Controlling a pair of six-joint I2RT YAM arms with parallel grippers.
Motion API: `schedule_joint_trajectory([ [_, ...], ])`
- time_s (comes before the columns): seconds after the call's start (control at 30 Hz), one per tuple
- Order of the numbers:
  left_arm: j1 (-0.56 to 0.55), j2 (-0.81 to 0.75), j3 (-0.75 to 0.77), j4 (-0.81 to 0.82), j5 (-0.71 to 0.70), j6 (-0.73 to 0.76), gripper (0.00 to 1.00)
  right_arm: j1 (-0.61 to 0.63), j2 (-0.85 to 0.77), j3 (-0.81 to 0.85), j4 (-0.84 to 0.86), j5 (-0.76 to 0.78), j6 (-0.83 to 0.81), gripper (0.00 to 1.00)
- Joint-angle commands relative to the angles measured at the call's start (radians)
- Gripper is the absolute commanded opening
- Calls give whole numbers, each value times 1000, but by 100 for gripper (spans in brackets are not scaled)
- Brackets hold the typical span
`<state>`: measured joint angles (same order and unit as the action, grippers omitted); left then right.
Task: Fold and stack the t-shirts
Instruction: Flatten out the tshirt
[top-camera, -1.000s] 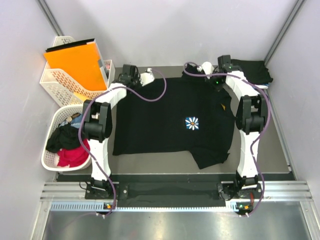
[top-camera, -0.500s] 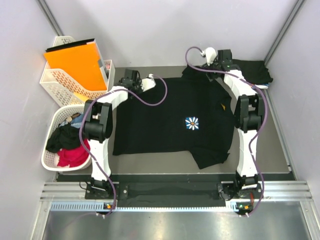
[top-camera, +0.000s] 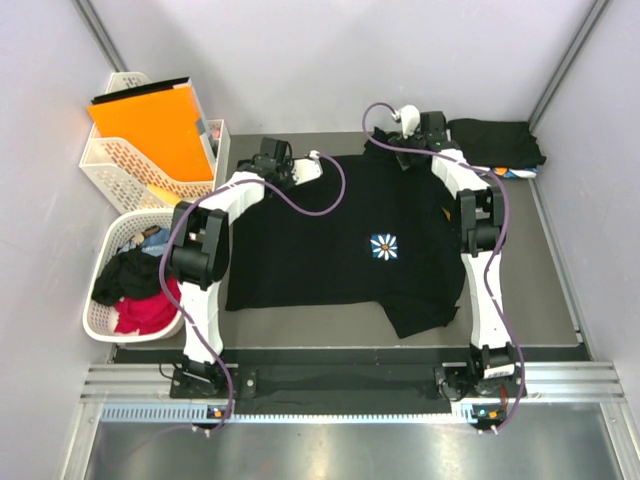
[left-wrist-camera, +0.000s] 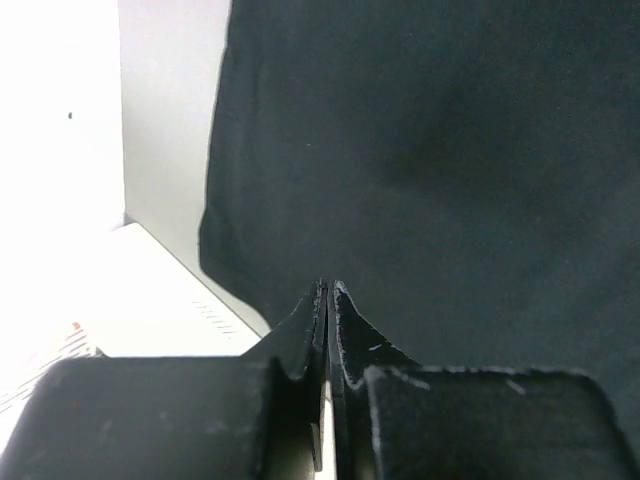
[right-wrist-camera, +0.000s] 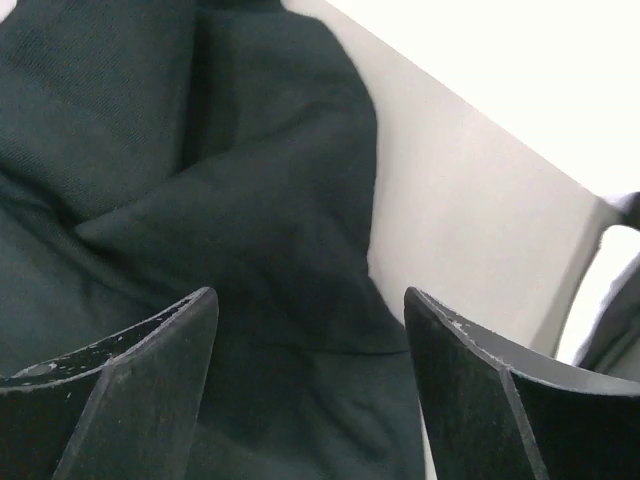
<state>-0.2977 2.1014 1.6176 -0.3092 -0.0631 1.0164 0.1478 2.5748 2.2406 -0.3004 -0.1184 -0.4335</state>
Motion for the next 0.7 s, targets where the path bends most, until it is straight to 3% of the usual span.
schedule_joint_trajectory([
  [0.0,-17,-92,41,-10,-7,17,1,10,8,85,31,39,7,75],
  [0.13,-21,-101,33,-5,-14,37,0,10,16,93,-3,28,-17,64],
  [0.17,-21,-103,31,-2,-17,39,0,12,16,91,-20,20,-24,58],
  [0.2,-23,-104,31,1,-18,45,0,13,16,93,-29,20,-31,42],
  [0.3,-21,-112,28,5,-18,53,0,13,13,90,-66,19,-54,28],
  [0.37,-21,-110,27,7,-9,56,0,13,12,88,-91,16,-59,24],
  [0.43,-21,-113,28,12,-9,56,0,13,4,80,-108,11,-67,36],
  [0.5,-21,-115,24,13,-10,56,0,13,-25,36,-92,8,-59,57],
  [0.6,-21,-122,12,16,-9,56,0,16,-56,-10,-62,0,-51,71],
  [0.67,-21,-129,2,21,-10,62,0,16,-51,-3,-69,-1,-50,75],
])
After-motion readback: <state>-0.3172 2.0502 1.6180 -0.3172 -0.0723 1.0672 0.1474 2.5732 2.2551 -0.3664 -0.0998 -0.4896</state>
